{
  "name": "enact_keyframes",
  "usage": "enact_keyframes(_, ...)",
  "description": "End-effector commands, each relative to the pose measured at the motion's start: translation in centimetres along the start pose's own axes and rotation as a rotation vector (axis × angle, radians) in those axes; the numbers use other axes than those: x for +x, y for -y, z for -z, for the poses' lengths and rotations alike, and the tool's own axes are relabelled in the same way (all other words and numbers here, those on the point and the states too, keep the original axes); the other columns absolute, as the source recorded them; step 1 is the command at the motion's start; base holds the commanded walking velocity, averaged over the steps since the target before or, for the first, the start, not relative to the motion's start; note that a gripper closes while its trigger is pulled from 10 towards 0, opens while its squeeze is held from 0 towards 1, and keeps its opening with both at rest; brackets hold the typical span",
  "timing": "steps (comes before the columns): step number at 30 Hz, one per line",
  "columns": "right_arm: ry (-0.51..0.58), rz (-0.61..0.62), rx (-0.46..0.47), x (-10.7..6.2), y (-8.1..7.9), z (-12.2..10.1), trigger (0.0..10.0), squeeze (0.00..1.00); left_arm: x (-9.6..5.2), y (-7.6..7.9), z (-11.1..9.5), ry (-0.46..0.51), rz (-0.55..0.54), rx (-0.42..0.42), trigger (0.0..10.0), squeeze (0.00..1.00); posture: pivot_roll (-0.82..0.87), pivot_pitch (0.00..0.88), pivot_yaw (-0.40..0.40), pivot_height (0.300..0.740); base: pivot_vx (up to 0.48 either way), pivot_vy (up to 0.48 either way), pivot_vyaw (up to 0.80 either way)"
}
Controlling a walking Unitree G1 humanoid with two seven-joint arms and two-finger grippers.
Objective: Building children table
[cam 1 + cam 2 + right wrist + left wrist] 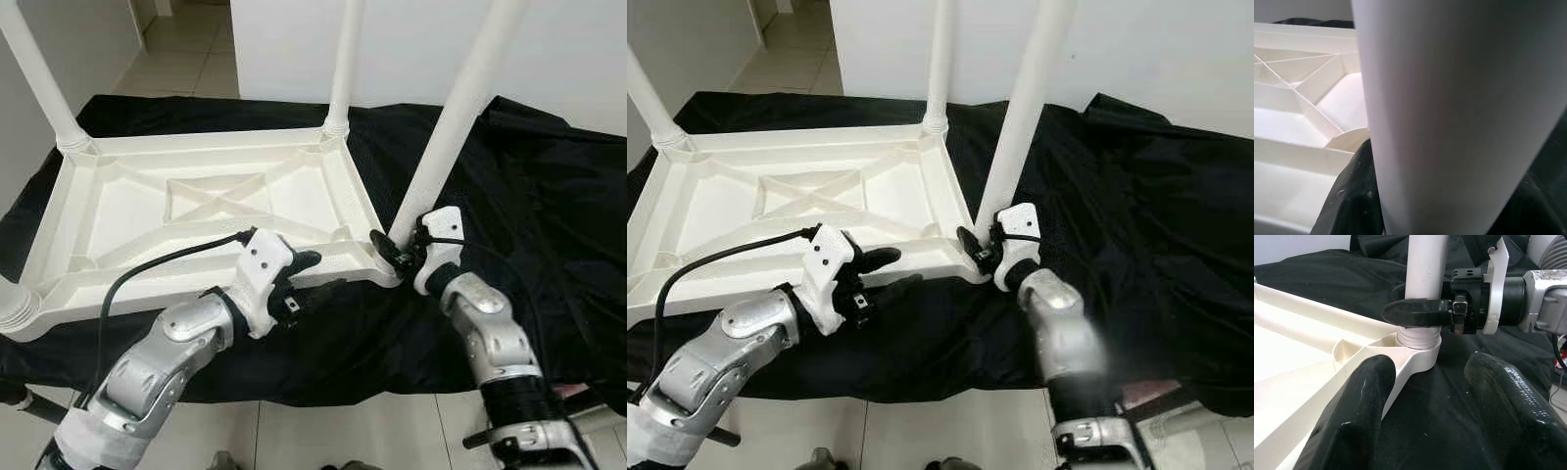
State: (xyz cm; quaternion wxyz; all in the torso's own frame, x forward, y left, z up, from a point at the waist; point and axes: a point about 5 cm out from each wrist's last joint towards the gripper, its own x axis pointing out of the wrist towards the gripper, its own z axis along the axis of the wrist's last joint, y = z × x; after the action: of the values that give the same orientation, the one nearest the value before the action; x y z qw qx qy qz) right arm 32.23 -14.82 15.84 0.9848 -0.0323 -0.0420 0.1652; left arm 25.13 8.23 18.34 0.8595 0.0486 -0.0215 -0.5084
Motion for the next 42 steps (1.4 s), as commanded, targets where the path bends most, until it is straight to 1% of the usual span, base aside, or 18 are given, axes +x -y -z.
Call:
enact_keyframes(1,-0.058,0.084,0.01,-0.5,-0.3,1.3,10.0,0.0,-0.2,0.2,0.4,-0.008,0.047,0.006,10.0,0.0,-0.03,0.126,-0.036,0.74,0.0,0.0,0.0)
enact_keyframes(4,-0.074,0.263,0.059,-0.6,-0.5,1.8,10.0,0.0,-0.2,-0.1,0.8,-0.02,0.016,-0.005,10.0,0.0,-0.03,0.128,-0.038,0.74,0.0,0.0,0.0)
enact_keyframes(6,-0.074,0.263,0.059,-0.6,-0.5,1.8,10.0,0.0,-0.2,-0.1,0.8,-0.02,0.016,-0.005,10.0,0.0,-0.03,0.128,-0.038,0.74,0.0,0.0,0.0)
enact_keyframes(8,-0.086,0.381,0.1,-0.6,-1.0,2.3,10.0,0.0,-0.1,-0.1,1.0,-0.022,-0.02,-0.009,10.0,0.0,-0.03,0.127,-0.042,0.74,0.0,0.0,0.0)
enact_keyframes(14,-0.083,0.456,0.15,-0.4,-2.1,2.2,10.0,0.0,0.2,-0.2,0.9,0.0,-0.088,-0.007,10.0,0.0,-0.03,0.124,-0.034,0.74,0.0,0.0,0.0)
enact_keyframes(15,-0.068,0.435,0.162,-0.4,-2.4,1.9,10.0,0.95,0.3,-0.2,0.8,0.012,-0.114,-0.008,10.0,0.0,-0.03,0.123,-0.035,0.74,0.0,0.0,0.0)
enact_keyframes(16,-0.068,0.435,0.162,-0.4,-2.4,1.9,10.0,0.95,0.3,-0.2,0.8,0.012,-0.114,-0.008,10.0,0.0,-0.03,0.123,-0.035,0.74,0.0,0.0,0.0)
enact_keyframes(17,-0.054,0.41,0.174,-0.5,-2.6,1.8,10.0,1.0,0.3,-0.3,0.7,0.025,-0.129,-0.012,10.0,0.0,-0.03,0.122,-0.034,0.74,0.0,0.0,0.0)
enact_keyframes(21,-0.016,0.4,0.162,-0.8,-2.4,1.3,10.0,1.0,0.4,-0.3,0.5,0.042,-0.14,-0.017,10.0,0.0,-0.03,0.124,-0.035,0.74,0.0,0.0,0.0)
enact_keyframes(23,0.004,0.41,0.146,-1.3,-1.8,1.0,10.0,1.0,0.4,-0.3,0.4,0.056,-0.145,0.006,10.0,0.0,-0.03,0.125,-0.038,0.74,0.0,0.0,0.0)
enact_keyframes(24,0.014,0.404,0.136,-1.8,-1.6,0.9,10.0,0.0,0.2,-0.4,0.4,0.062,-0.151,0.014,10.0,0.0,-0.03,0.124,-0.038,0.74,0.0,0.0,0.0)
enact_keyframes(25,0.014,0.404,0.136,-1.8,-1.6,0.9,10.0,0.0,0.2,-0.4,0.4,0.062,-0.151,0.014,10.0,0.0,-0.03,0.124,-0.038,0.74,0.0,0.0,0.0)
enact_keyframes(26,0.032,0.386,0.131,-2.7,-1.4,0.9,10.0,0.0,-0.1,-0.5,0.3,0.075,-0.156,0.028,10.0,0.0,-0.03,0.125,-0.044,0.74,0.0,0.0,0.0)
enact_keyframes(28,0.032,0.386,0.131,-2.7,-1.4,0.9,10.0,0.0,-0.1,-0.5,0.3,0.075,-0.156,0.028,10.0,0.0,-0.03,0.125,-0.044,0.74,0.0,0.0,0.0)
enact_keyframes(30,0.055,0.363,0.122,-3.5,-1.6,0.9,10.0,0.0,-0.4,-0.2,0.3,0.079,-0.153,0.039,10.0,0.0,-0.02,0.129,-0.047,0.74,0.0,0.0,0.0)
enact_keyframes(33,0.071,0.35,0.115,-4.1,-1.9,0.8,10.0,0.0,-0.7,0.1,0.4,0.077,-0.148,0.047,10.0,0.0,-0.02,0.129,-0.047,0.74,0.0,0.0,0.0)
enact_keyframes(36,0.098,0.295,0.102,-5.4,-2.7,0.6,10.0,0.0,-1.8,0.8,0.6,0.067,-0.101,0.014,10.0,0.0,-0.02,0.136,-0.05,0.74,0.0,0.0,0.0)
enact_keyframes(42,0.092,0.283,0.094,-6.1,-2.9,0.8,10.0,0.0,-2.5,0.9,0.8,0.051,-0.102,0.025,10.0,0.0,-0.02,0.139,-0.052,0.74,0.0,0.0,0.0)
